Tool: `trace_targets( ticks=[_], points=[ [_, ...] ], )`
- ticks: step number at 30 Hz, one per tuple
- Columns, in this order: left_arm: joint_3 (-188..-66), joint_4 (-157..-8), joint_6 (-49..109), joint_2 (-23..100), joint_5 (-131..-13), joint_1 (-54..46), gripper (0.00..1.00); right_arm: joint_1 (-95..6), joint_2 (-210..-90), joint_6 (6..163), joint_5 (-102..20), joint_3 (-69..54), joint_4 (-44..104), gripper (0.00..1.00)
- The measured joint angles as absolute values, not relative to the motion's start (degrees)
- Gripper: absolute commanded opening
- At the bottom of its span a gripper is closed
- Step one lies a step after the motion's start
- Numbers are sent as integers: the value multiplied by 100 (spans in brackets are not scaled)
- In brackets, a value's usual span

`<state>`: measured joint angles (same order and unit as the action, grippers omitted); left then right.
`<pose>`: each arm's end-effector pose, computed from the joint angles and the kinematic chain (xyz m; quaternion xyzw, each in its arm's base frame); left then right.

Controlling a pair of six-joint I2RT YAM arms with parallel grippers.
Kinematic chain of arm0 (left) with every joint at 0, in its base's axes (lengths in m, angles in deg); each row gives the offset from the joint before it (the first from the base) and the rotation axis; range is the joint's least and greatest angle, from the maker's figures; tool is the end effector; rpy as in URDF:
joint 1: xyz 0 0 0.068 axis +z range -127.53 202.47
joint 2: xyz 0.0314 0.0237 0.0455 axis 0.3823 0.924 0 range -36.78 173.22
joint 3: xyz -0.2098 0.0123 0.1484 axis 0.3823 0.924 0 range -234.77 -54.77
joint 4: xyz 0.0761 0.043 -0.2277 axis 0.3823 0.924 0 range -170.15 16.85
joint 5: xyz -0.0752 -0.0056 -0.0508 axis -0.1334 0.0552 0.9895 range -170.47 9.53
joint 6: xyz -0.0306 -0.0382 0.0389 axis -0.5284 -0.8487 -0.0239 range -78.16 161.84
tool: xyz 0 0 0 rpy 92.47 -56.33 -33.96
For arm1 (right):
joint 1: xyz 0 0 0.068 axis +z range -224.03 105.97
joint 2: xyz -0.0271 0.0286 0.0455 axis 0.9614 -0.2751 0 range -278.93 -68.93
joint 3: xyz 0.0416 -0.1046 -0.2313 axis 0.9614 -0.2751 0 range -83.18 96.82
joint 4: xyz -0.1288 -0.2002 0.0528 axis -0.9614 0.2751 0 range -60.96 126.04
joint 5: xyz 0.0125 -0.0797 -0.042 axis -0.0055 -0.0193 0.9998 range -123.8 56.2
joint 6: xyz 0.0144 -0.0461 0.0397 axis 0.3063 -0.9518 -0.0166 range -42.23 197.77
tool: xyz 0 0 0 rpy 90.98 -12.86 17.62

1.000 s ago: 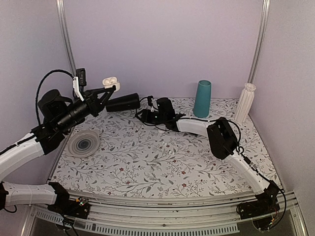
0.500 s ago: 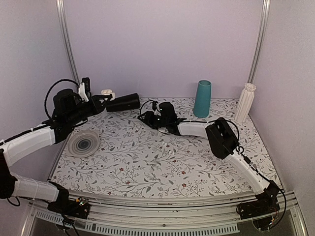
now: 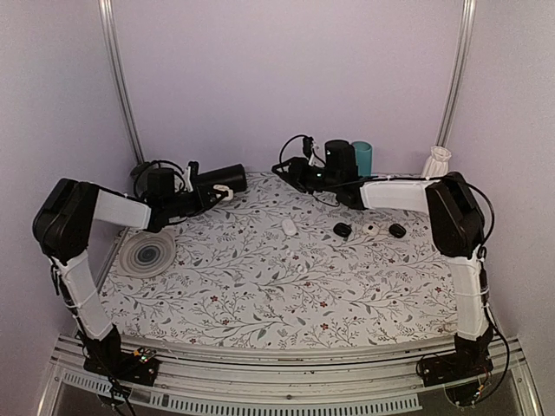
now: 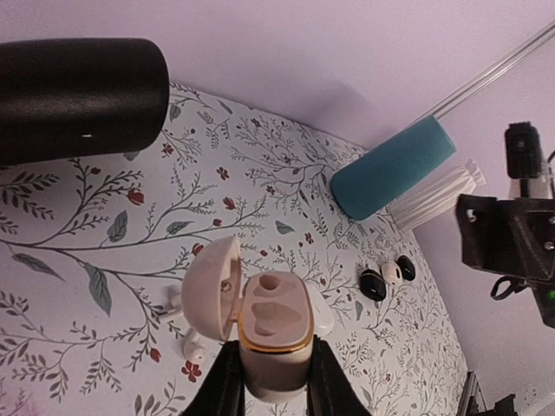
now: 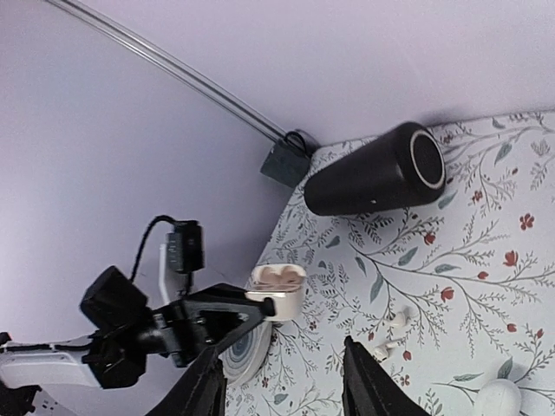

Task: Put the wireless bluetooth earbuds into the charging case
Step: Move the earbuds to the center of the board.

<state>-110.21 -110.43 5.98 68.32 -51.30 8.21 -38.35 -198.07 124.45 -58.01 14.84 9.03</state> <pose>0.3681 -0.1176 0.1810 -0.0049 0.8030 -0.4231 0.4197 0.4081 0.3170 0.2176 -0.0603 0.7644 0.5308 0.3610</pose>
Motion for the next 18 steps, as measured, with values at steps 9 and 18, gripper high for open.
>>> trace_targets(
  ticks=[9, 18],
  points=[
    [-12389, -11491, -38, 8699, -4579, 959, 0, -3993, -18203, 11911, -5901, 142, 455, 47],
    [-13220, -11611, -685, 9772, -4426, 963, 0, -3995, -17873, 11667, -5969, -378, 521, 46]
  ],
)
